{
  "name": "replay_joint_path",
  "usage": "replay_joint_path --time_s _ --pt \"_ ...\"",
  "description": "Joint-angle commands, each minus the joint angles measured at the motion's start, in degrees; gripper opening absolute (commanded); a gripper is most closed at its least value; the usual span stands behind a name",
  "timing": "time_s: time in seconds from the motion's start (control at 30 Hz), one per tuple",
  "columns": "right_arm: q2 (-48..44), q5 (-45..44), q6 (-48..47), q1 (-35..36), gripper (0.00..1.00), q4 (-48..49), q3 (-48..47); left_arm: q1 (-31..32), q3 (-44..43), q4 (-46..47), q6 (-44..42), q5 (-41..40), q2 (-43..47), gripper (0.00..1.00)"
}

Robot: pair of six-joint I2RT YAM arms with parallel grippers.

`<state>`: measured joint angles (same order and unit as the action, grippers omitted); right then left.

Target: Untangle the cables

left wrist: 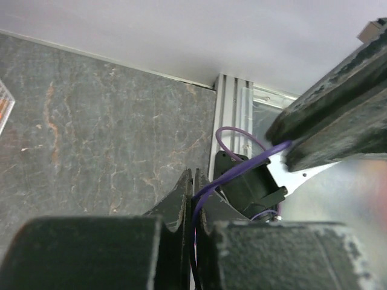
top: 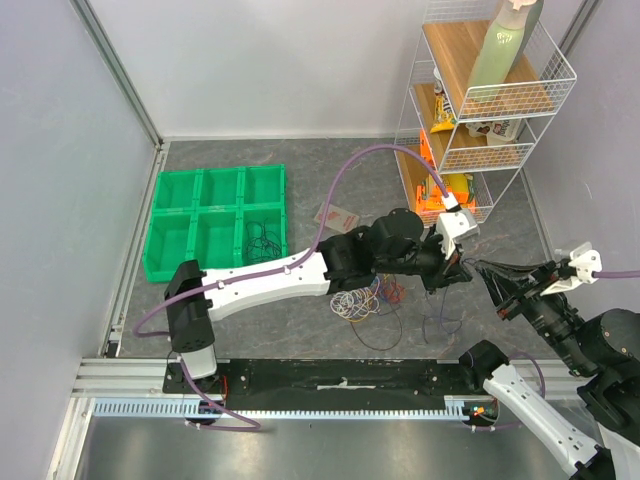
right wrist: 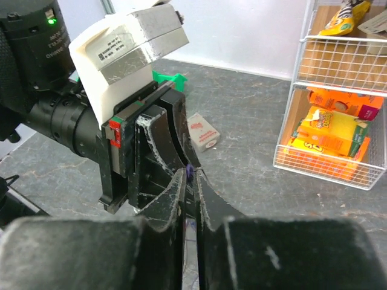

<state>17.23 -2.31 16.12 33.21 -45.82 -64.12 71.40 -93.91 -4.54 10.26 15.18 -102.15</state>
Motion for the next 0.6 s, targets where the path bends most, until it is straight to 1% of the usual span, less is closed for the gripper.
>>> replay_joint_path --time_s 0.0,0.07,0.1,0.13,0.17,0.2,0.27,0.3,0.33,0.43,0.47,0.57 --pt "-1.06 -3.57 0.23 0.01 0.38 0.30 -0.30 -0.47 2.66 1.37 -3.05 -4.80 5.63 0.02" --pt "-1.15 -7.96 0.49 0.01 0.68 -0.75 -0.48 -1.08 4.69 1.02 -2.62 -5.33 9.32 0.02" --pt "-1.24 -10.41 0.75 0.01 0.75 -1.02 -0.57 -1.87 5.40 0.58 -1.57 -4.81 10.90 0.02" --pt "-1.41 -12.87 0.84 0.01 0.78 -1.37 -0.57 -3.44 5.75 -0.03 -0.52 -2.63 12.92 0.02" --pt "-1.59 -14.12 0.84 0.01 0.81 -1.55 -0.48 -5.11 5.58 -0.56 0.80 -0.44 14.94 0.02" --pt "-1.85 -14.74 0.76 0.01 0.81 -1.64 -0.31 -7.56 5.06 -1.35 2.90 1.76 16.53 0.02" --pt "-1.94 -15.18 0.58 0.01 0.81 -1.55 0.04 -13.27 0.86 -6.24 7.47 2.75 18.91 0.02" --pt "-1.77 -15.10 0.58 0.01 0.81 -1.46 0.31 -16.61 -1.95 -10.28 8.97 2.40 19.26 0.02" --pt "-1.68 -15.10 0.49 0.01 0.81 -1.20 0.40 -19.77 -6.68 -14.23 9.51 1.96 19.44 0.02" --pt "-1.33 -14.74 0.58 0.01 0.81 -0.32 1.36 -28.21 -14.97 -26.36 10.30 -4.52 19.27 0.02" --pt "-1.33 -14.66 0.67 0.01 0.80 -0.23 1.71 -33.03 -16.29 -28.84 11.26 -5.33 19.44 0.02" --pt "-1.41 -14.39 0.67 0.01 0.80 0.47 2.51 -43.15 -17.36 -33.07 13.55 -5.07 20.49 0.02"
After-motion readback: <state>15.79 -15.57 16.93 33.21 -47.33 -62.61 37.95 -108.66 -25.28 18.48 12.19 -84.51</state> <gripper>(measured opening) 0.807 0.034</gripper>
